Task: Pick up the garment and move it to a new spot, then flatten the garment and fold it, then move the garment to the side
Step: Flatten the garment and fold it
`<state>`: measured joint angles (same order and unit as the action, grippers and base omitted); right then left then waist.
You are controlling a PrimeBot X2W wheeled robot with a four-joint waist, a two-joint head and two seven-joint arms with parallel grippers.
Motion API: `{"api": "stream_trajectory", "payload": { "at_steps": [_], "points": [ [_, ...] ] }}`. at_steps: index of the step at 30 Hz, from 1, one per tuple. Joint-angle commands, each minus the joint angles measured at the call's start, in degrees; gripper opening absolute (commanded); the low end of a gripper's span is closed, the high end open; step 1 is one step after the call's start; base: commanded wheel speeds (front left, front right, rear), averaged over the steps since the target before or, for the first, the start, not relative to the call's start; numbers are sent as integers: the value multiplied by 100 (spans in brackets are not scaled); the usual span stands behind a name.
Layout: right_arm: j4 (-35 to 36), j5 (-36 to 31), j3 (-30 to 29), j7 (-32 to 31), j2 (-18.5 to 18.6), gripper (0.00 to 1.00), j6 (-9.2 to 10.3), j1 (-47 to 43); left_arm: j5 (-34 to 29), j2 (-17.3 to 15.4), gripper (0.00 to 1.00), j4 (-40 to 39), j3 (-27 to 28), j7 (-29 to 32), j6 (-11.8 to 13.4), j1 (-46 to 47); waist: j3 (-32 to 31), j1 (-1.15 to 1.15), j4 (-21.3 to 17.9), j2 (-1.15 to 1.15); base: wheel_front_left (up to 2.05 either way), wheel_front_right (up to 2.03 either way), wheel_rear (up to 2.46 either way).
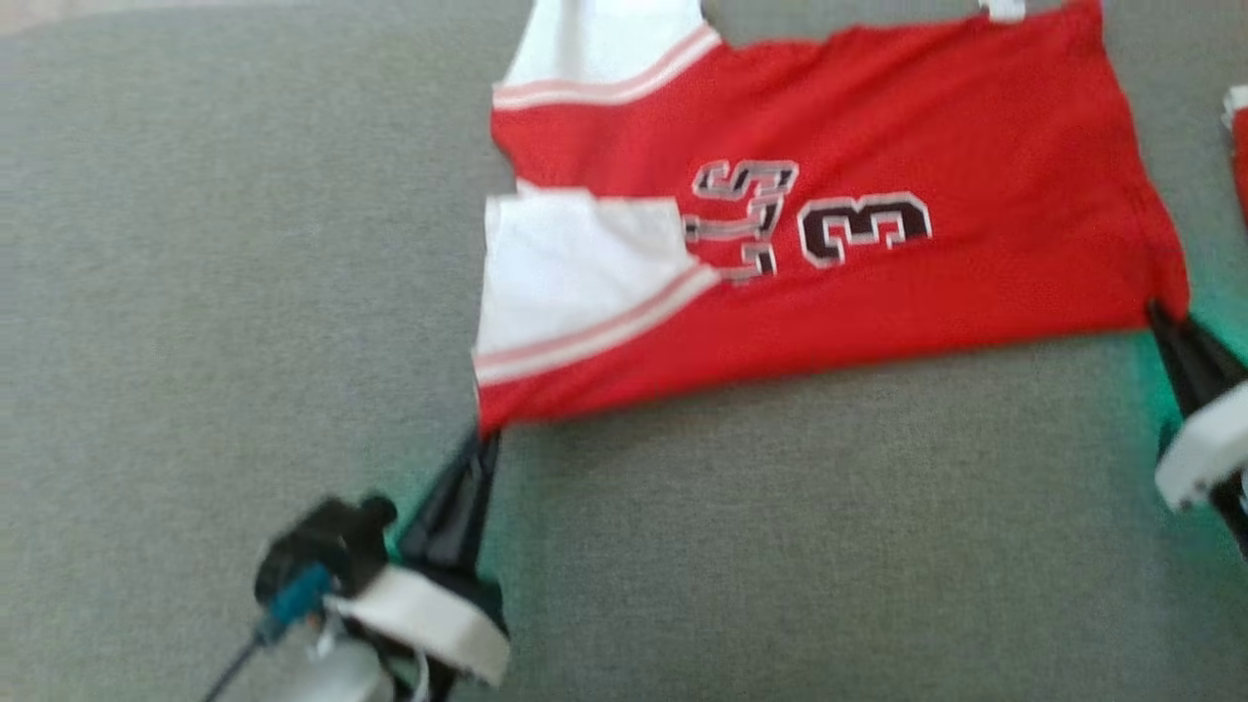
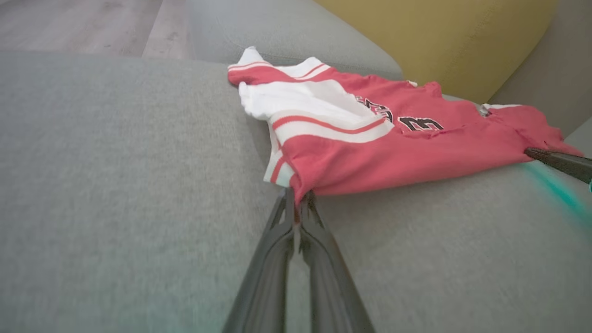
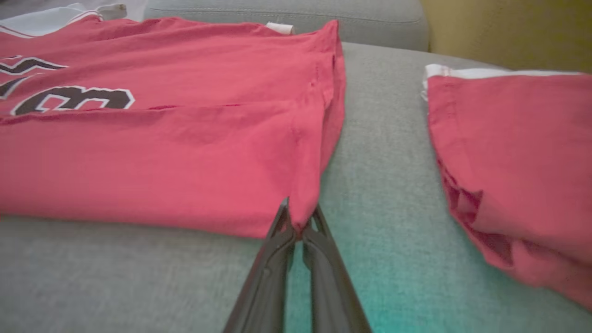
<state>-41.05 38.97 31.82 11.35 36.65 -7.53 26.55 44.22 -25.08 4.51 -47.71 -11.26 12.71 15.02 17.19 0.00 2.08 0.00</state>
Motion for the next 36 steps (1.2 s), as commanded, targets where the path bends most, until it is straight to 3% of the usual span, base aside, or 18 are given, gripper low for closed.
{"api": "stream_trajectory", "payload": {
  "at_steps": [1,5,9,20,21,22,23,24,25,28,31,36],
  "points": [
    [181,135,80,37,361,0,4,-266,55,-194,0,-227,152,0,68,-56,-99,0,82,0,0,0,0],
    [550,423,144,38,838,0,4,-812,144,-221,0,-477,48,32,183,-451,-224,0,179,0,0,0,0],
    [828,609,-52,65,1081,0,4,-1362,200,-336,0,-570,-26,98,213,-693,-326,0,202,0,0,0,0],
    [1554,306,-712,-328,1050,0,4,-2347,258,-569,0,-640,-177,386,226,-879,-331,0,19,0,0,0,0],
    [1600,243,-798,-375,1019,33,4,-2393,271,-566,0,-631,-191,414,224,-884,-320,0,0,0,0,0,0],
    [1630,173,-898,-418,985,100,4,-2431,282,-560,0,-624,-207,440,215,-884,-309,0,-15,0,0,0,0],
    [1661,100,-997,-458,947,100,4,-2467,291,-553,28,-617,-230,476,204,-878,-300,0,-26,0,0,0,0],
    [1686,14,-1106,-489,906,100,4,-2500,287,-550,72,-613,-247,498,197,-867,-290,0,-39,0,0,0,0],
    [1732,-61,-1220,-502,848,100,4,-2524,282,-541,100,-604,-238,488,205,-849,-280,0,-51,0,0,0,0],
    [2079,-216,-1512,-451,702,100,4,-2595,197,-563,100,-657,-184,457,246,-706,-227,0,-90,0,0,0,0],
    [2429,-360,-1808,-323,659,100,4,-2670,-43,-732,100,-774,-186,678,130,-187,-85,0,-64,0,0,0,0],
    [2981,-739,-2120,-299,562,100,4,-2559,-304,-981,100,-849,52,1413,-341,1450,265,0,-118,0,0,0,0]
  ]
}}
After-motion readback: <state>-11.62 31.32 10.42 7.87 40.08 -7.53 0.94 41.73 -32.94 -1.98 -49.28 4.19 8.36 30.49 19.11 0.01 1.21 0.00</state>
